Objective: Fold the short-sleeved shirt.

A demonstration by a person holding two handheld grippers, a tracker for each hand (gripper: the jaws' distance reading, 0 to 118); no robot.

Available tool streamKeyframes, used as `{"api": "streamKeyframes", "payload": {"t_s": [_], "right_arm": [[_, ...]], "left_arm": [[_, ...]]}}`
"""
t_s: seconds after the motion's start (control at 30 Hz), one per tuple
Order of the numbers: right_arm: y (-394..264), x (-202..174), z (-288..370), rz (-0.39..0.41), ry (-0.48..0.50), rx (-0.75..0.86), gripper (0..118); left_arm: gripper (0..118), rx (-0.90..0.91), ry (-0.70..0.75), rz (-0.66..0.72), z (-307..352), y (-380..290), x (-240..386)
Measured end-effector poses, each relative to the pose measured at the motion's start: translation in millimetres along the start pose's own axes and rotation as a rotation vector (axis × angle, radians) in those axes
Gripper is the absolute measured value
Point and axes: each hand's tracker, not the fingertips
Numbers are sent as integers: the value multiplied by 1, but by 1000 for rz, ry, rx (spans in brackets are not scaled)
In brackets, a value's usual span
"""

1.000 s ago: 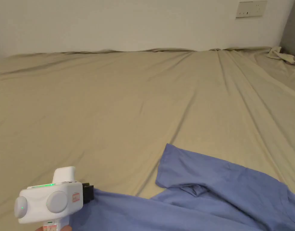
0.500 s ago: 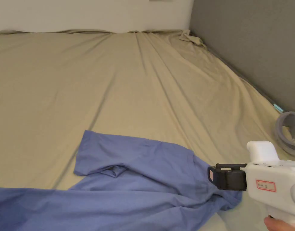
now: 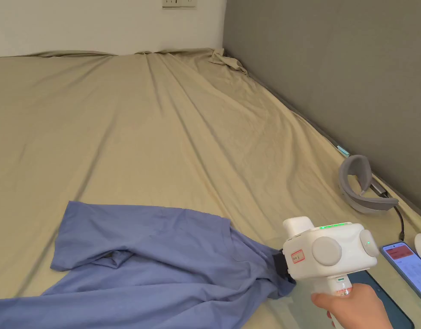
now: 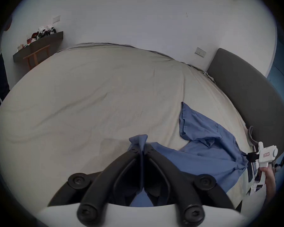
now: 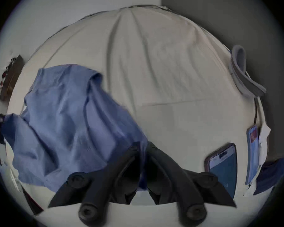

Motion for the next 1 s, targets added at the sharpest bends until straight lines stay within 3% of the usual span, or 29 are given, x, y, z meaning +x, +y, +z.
{"api": "streamKeyframes", "payload": {"t_s": [0.07,0.23,0.47,0.6,0.8,1.0], "right_arm": [[-1,-6,7,36,2,49,6],[8,-15,72,32,83,319,6],[42,-33,223,38,208,762,6],[70,-42,292,31,287,922,6],[144,-56,353,56,279,1010,6],[256,-79,376,59,288,992,6]], "left_arm": [[1,11,-14,7,5,3,2],[1,129,-55,-1,50,29,9],[1,424,-142,-57,176,103,22],[1,588,-182,-123,249,150,29],[1,682,-70,-214,294,232,36],[1,671,-97,-140,275,346,43]]}}
